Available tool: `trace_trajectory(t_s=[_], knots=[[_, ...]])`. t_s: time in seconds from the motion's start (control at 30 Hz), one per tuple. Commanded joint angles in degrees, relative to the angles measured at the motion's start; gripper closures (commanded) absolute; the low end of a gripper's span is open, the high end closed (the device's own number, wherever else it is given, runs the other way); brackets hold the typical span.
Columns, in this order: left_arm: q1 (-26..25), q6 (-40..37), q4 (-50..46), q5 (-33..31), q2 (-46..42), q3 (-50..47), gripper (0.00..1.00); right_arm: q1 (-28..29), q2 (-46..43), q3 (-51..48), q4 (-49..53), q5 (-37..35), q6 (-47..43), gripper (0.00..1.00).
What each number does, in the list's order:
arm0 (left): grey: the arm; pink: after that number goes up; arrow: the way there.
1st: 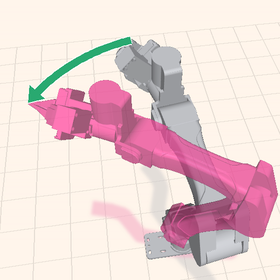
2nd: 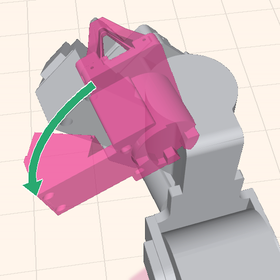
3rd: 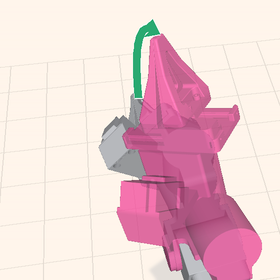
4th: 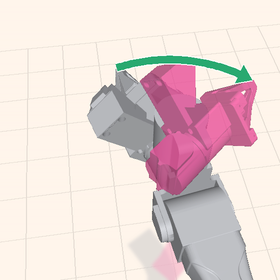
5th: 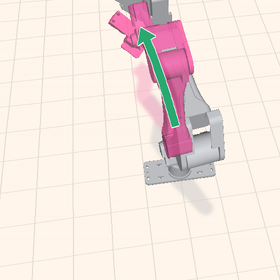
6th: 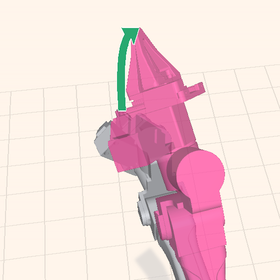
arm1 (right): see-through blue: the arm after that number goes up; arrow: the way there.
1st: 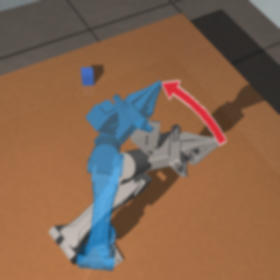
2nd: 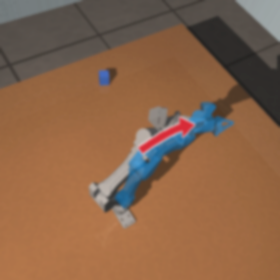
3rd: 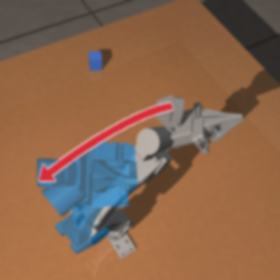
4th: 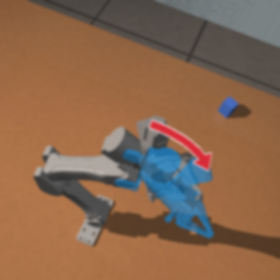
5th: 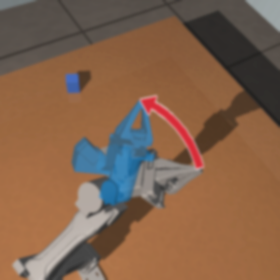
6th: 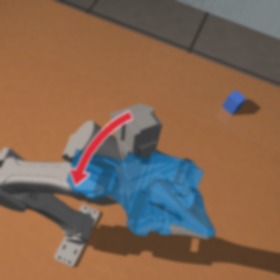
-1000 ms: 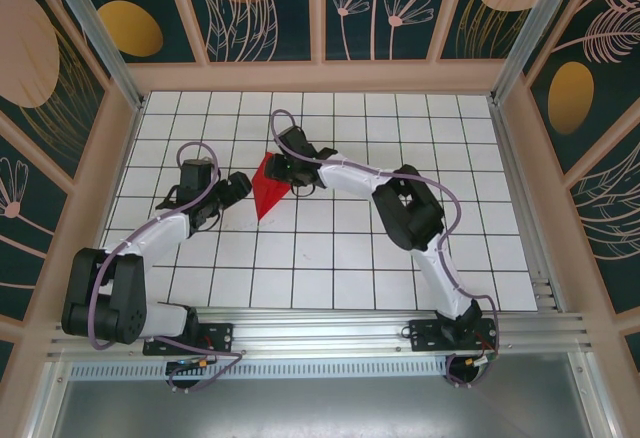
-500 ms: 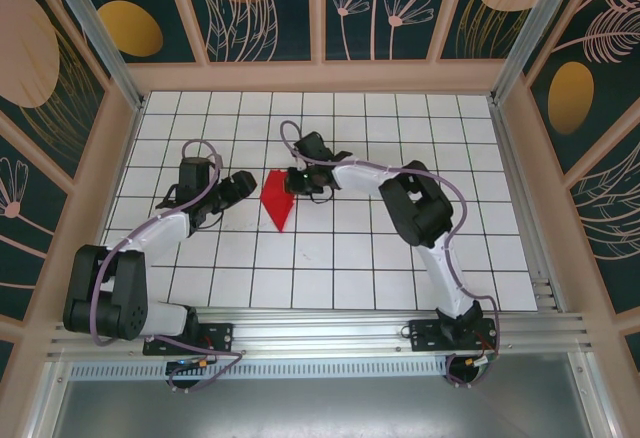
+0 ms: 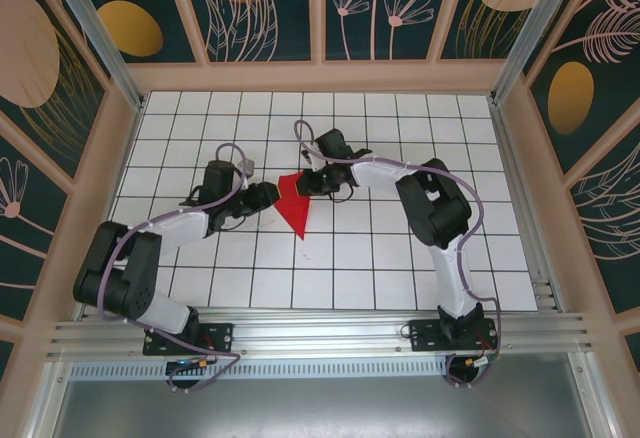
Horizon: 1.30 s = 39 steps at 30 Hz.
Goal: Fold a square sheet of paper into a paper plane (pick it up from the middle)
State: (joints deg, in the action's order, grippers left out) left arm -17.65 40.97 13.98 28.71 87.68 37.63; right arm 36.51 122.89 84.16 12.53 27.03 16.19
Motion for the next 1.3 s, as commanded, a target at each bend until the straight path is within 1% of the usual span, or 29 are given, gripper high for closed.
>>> trace_trajectory(t_s=[0.0,0.2,0.37,0.5,0.63,0.8,1.1,1.27], knots=[[-1.4,1.2,4.8,1.4,4.2,3.2,0.66,-0.3,-2.9,0.1,1.9,-1.3,-1.2,0.8],[-2.3,1.1,4.5,-0.6,9.3,5.7,0.76,-0.2,-6.5,-1.7,1.3,-2.7,0.4,0.7],[-2.7,1.1,3.9,-1.4,13.3,6.6,0.79,0.3,-11.9,-6.8,-1.0,-6.1,4.4,0.67],[-3.1,1.1,3.2,-2.0,14.7,7.2,0.79,3.2,-17.1,-11.9,-2.8,-10.4,7.8,0.67],[-3.3,1.2,2.8,-2.2,15.4,7.8,0.8,7.0,-18.8,-14.9,-4.5,-11.4,10.8,0.72],[-3.4,1.3,2.7,-2.3,16.2,8.2,0.8,9.9,-15.7,-14.6,-5.8,-10.1,12.5,0.81],[-3.4,1.8,2.4,-2.4,14.9,8.4,0.79,9.7,-10.2,-13.3,-6.6,-12.2,13.5,0.86],[-3.4,2.3,1.0,-5.0,11.8,8.3,0.76,8.8,-9.5,-14.8,-7.7,-12.5,14.6,0.86]])
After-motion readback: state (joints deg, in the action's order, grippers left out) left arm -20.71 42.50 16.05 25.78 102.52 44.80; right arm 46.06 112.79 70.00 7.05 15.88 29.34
